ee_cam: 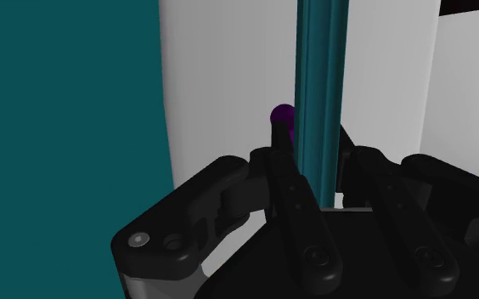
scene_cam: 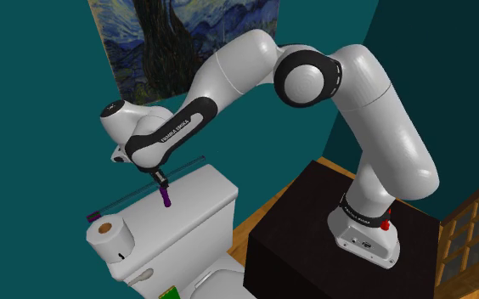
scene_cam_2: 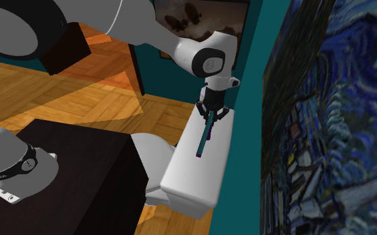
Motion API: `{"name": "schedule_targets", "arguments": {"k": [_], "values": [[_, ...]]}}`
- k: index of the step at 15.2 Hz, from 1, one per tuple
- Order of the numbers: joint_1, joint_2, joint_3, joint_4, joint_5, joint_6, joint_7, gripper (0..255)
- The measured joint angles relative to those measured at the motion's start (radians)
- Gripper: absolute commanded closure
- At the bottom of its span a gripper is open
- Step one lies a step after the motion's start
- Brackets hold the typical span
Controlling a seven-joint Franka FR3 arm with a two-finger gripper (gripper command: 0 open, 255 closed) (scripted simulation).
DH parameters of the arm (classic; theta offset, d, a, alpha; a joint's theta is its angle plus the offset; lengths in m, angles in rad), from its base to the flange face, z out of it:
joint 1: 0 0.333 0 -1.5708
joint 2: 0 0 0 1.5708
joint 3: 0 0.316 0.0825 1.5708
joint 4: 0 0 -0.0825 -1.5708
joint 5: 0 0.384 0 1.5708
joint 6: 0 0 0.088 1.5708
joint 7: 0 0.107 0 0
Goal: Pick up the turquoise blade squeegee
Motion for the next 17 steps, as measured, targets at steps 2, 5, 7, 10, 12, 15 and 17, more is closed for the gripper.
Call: {"name": "schedule_targets", "arguments": {"k": [2,5,7,10,12,15,17], "values": [[0.000,0.000,0.000,0.000,0.000,0.000,0.000,255],[-0.001,-0.002,0.000,0.001,0.001,-0.003,-0.002,255],[-0.003,-0.017,0.002,-0.002,0.004,-0.015,-0.005,255],[-0.004,-0.035,0.005,0.006,0.008,-0.040,-0.011,255],[-0.006,-0.055,0.008,0.002,0.012,-0.056,-0.015,255],[-0.006,-0.075,0.011,0.008,0.017,-0.081,-0.019,255],[-0.007,-0.085,0.013,0.020,0.020,-0.102,-0.025,255]]}}
